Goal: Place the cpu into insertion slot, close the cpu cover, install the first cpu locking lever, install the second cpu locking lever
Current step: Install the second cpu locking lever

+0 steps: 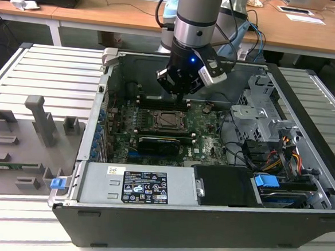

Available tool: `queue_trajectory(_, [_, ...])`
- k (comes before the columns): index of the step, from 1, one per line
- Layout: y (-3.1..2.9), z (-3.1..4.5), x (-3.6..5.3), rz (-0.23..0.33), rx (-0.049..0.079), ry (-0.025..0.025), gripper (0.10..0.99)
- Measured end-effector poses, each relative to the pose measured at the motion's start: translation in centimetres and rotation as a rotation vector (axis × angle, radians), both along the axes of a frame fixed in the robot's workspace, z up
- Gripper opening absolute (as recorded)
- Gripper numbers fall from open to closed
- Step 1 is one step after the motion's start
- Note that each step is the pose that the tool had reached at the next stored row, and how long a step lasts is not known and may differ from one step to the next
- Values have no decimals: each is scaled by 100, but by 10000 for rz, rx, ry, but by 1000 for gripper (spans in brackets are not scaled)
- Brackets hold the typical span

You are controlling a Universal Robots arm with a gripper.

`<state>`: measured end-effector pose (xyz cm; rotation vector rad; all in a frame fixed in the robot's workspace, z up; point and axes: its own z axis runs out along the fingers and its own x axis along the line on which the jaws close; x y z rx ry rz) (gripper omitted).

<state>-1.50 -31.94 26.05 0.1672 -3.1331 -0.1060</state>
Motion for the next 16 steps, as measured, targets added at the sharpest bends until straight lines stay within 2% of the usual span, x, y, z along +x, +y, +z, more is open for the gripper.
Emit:
queue_trajectory(1, [-107, -2, 0, -1, 18, 2, 106])
queue_trajectory(2, [-174, -45, 0, 0, 37, 22, 106])
queue_trajectory(4, [-227, -66, 0, 0, 40, 36, 106])
queue_trajectory(6, [-315, -83, 0, 0, 45, 42, 106])
queue_trajectory(8, [-340, -92, 0, 0, 45, 44, 106])
queue_trajectory(12, [-342, -138, -1, -1, 45, 57, 106])
queue_trajectory(13, [-386, -167, -1, 0, 45, 88, 106])
queue_trajectory(14, [-439, -180, -6, 2, 47, 90, 106])
queue_trajectory(16, [-492, -185, -42, 2, 59, 90, 106])
